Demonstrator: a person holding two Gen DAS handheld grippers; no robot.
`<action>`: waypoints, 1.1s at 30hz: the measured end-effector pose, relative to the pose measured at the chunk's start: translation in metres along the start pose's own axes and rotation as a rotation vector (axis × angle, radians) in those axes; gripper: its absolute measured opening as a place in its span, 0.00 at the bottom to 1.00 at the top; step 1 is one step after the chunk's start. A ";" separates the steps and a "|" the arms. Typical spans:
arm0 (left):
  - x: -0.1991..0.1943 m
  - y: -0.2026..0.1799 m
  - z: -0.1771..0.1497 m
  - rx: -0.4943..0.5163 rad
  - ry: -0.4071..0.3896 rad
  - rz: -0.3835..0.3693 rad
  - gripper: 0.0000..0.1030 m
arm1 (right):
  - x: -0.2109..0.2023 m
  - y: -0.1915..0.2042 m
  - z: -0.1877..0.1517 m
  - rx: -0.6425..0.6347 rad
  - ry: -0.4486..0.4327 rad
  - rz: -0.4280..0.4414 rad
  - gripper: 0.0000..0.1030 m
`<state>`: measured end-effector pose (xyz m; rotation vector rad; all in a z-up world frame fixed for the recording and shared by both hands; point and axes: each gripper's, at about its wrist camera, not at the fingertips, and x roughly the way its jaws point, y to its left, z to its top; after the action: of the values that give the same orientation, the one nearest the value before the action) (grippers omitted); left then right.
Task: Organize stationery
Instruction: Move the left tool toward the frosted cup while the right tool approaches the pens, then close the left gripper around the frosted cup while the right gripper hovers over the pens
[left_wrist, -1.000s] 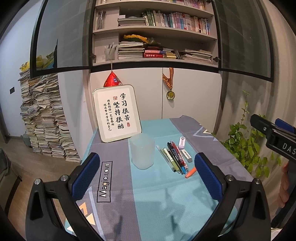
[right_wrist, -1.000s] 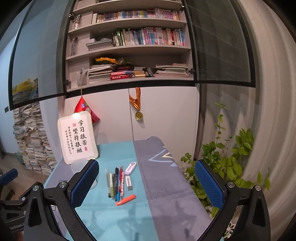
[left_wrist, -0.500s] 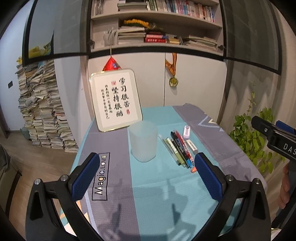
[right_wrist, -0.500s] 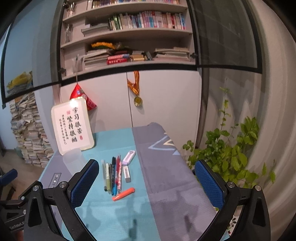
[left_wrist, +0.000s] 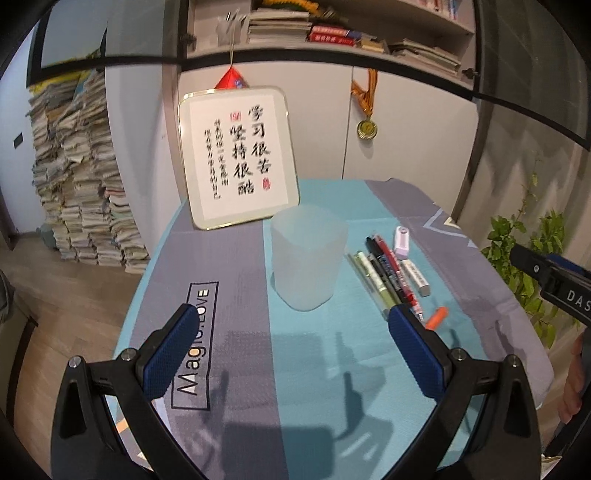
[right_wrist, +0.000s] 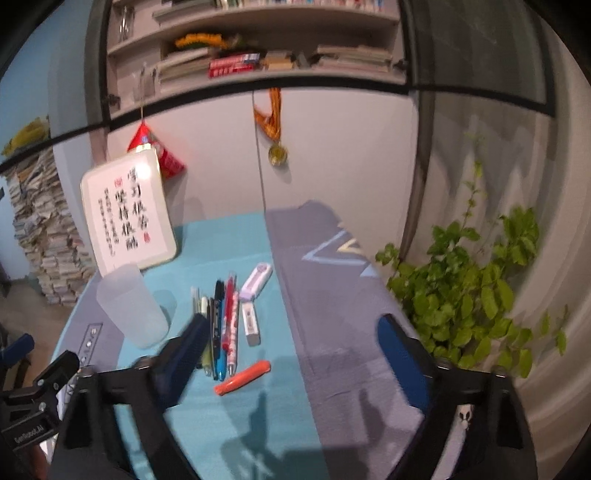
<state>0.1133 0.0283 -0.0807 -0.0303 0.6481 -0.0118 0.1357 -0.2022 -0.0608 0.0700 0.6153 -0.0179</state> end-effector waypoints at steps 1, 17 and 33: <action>0.004 0.002 0.000 -0.005 0.007 0.000 0.99 | 0.008 0.001 0.000 -0.004 0.027 0.017 0.67; 0.065 0.014 0.025 0.006 0.015 -0.046 0.99 | 0.092 0.047 0.001 -0.114 0.244 0.230 0.28; 0.101 0.011 0.032 0.010 0.027 -0.208 0.69 | 0.145 0.053 0.011 -0.095 0.309 0.260 0.28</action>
<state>0.2133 0.0380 -0.1163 -0.0878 0.6696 -0.2168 0.2627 -0.1493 -0.1322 0.0609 0.9109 0.2777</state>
